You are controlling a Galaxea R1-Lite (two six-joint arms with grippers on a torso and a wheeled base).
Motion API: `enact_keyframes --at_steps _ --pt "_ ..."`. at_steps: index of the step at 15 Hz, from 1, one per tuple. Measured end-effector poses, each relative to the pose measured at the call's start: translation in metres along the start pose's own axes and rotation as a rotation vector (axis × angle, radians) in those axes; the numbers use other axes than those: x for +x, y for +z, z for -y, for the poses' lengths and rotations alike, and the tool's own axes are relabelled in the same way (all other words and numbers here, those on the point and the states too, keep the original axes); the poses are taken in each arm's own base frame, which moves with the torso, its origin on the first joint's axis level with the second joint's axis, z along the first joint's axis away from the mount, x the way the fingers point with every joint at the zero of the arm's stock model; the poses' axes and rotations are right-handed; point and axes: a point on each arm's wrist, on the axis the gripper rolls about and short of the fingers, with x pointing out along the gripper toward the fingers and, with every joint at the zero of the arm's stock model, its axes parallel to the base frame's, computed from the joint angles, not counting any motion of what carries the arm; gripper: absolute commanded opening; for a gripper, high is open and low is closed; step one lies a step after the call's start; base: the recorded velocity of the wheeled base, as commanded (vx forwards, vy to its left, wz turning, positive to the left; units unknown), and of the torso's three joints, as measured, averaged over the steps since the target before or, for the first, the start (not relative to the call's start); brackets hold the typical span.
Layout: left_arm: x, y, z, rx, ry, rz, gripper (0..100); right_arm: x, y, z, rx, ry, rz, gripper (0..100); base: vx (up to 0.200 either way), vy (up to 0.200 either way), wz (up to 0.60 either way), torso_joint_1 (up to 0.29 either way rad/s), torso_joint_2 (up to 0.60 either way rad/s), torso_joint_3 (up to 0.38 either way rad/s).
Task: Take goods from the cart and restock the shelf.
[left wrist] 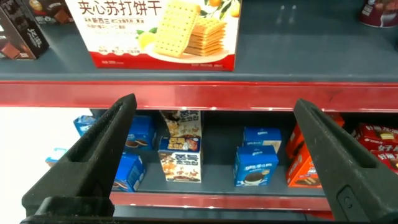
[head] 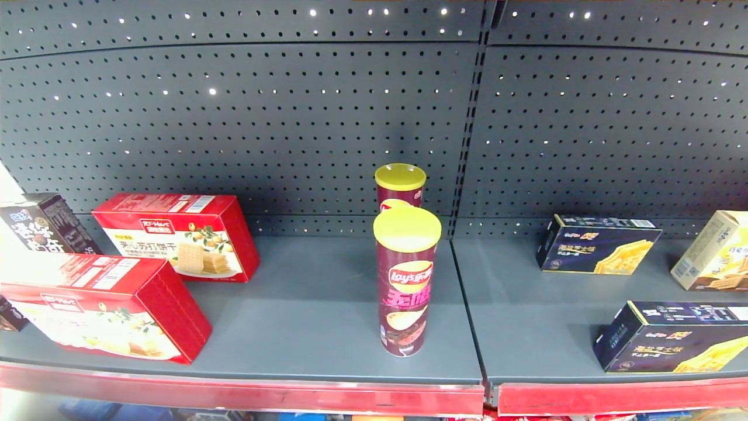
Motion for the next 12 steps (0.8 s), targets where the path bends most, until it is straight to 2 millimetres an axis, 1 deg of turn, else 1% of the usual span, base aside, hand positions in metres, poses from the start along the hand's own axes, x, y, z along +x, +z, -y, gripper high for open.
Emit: enact_keyframes --at_steps 12 --pt "0.0000 0.0000 0.0000 -0.001 0.002 0.000 100 0.0000 0.0000 0.0000 0.018 -0.001 0.000 100 0.000 0.000 0.00 0.000 0.00 0.000"
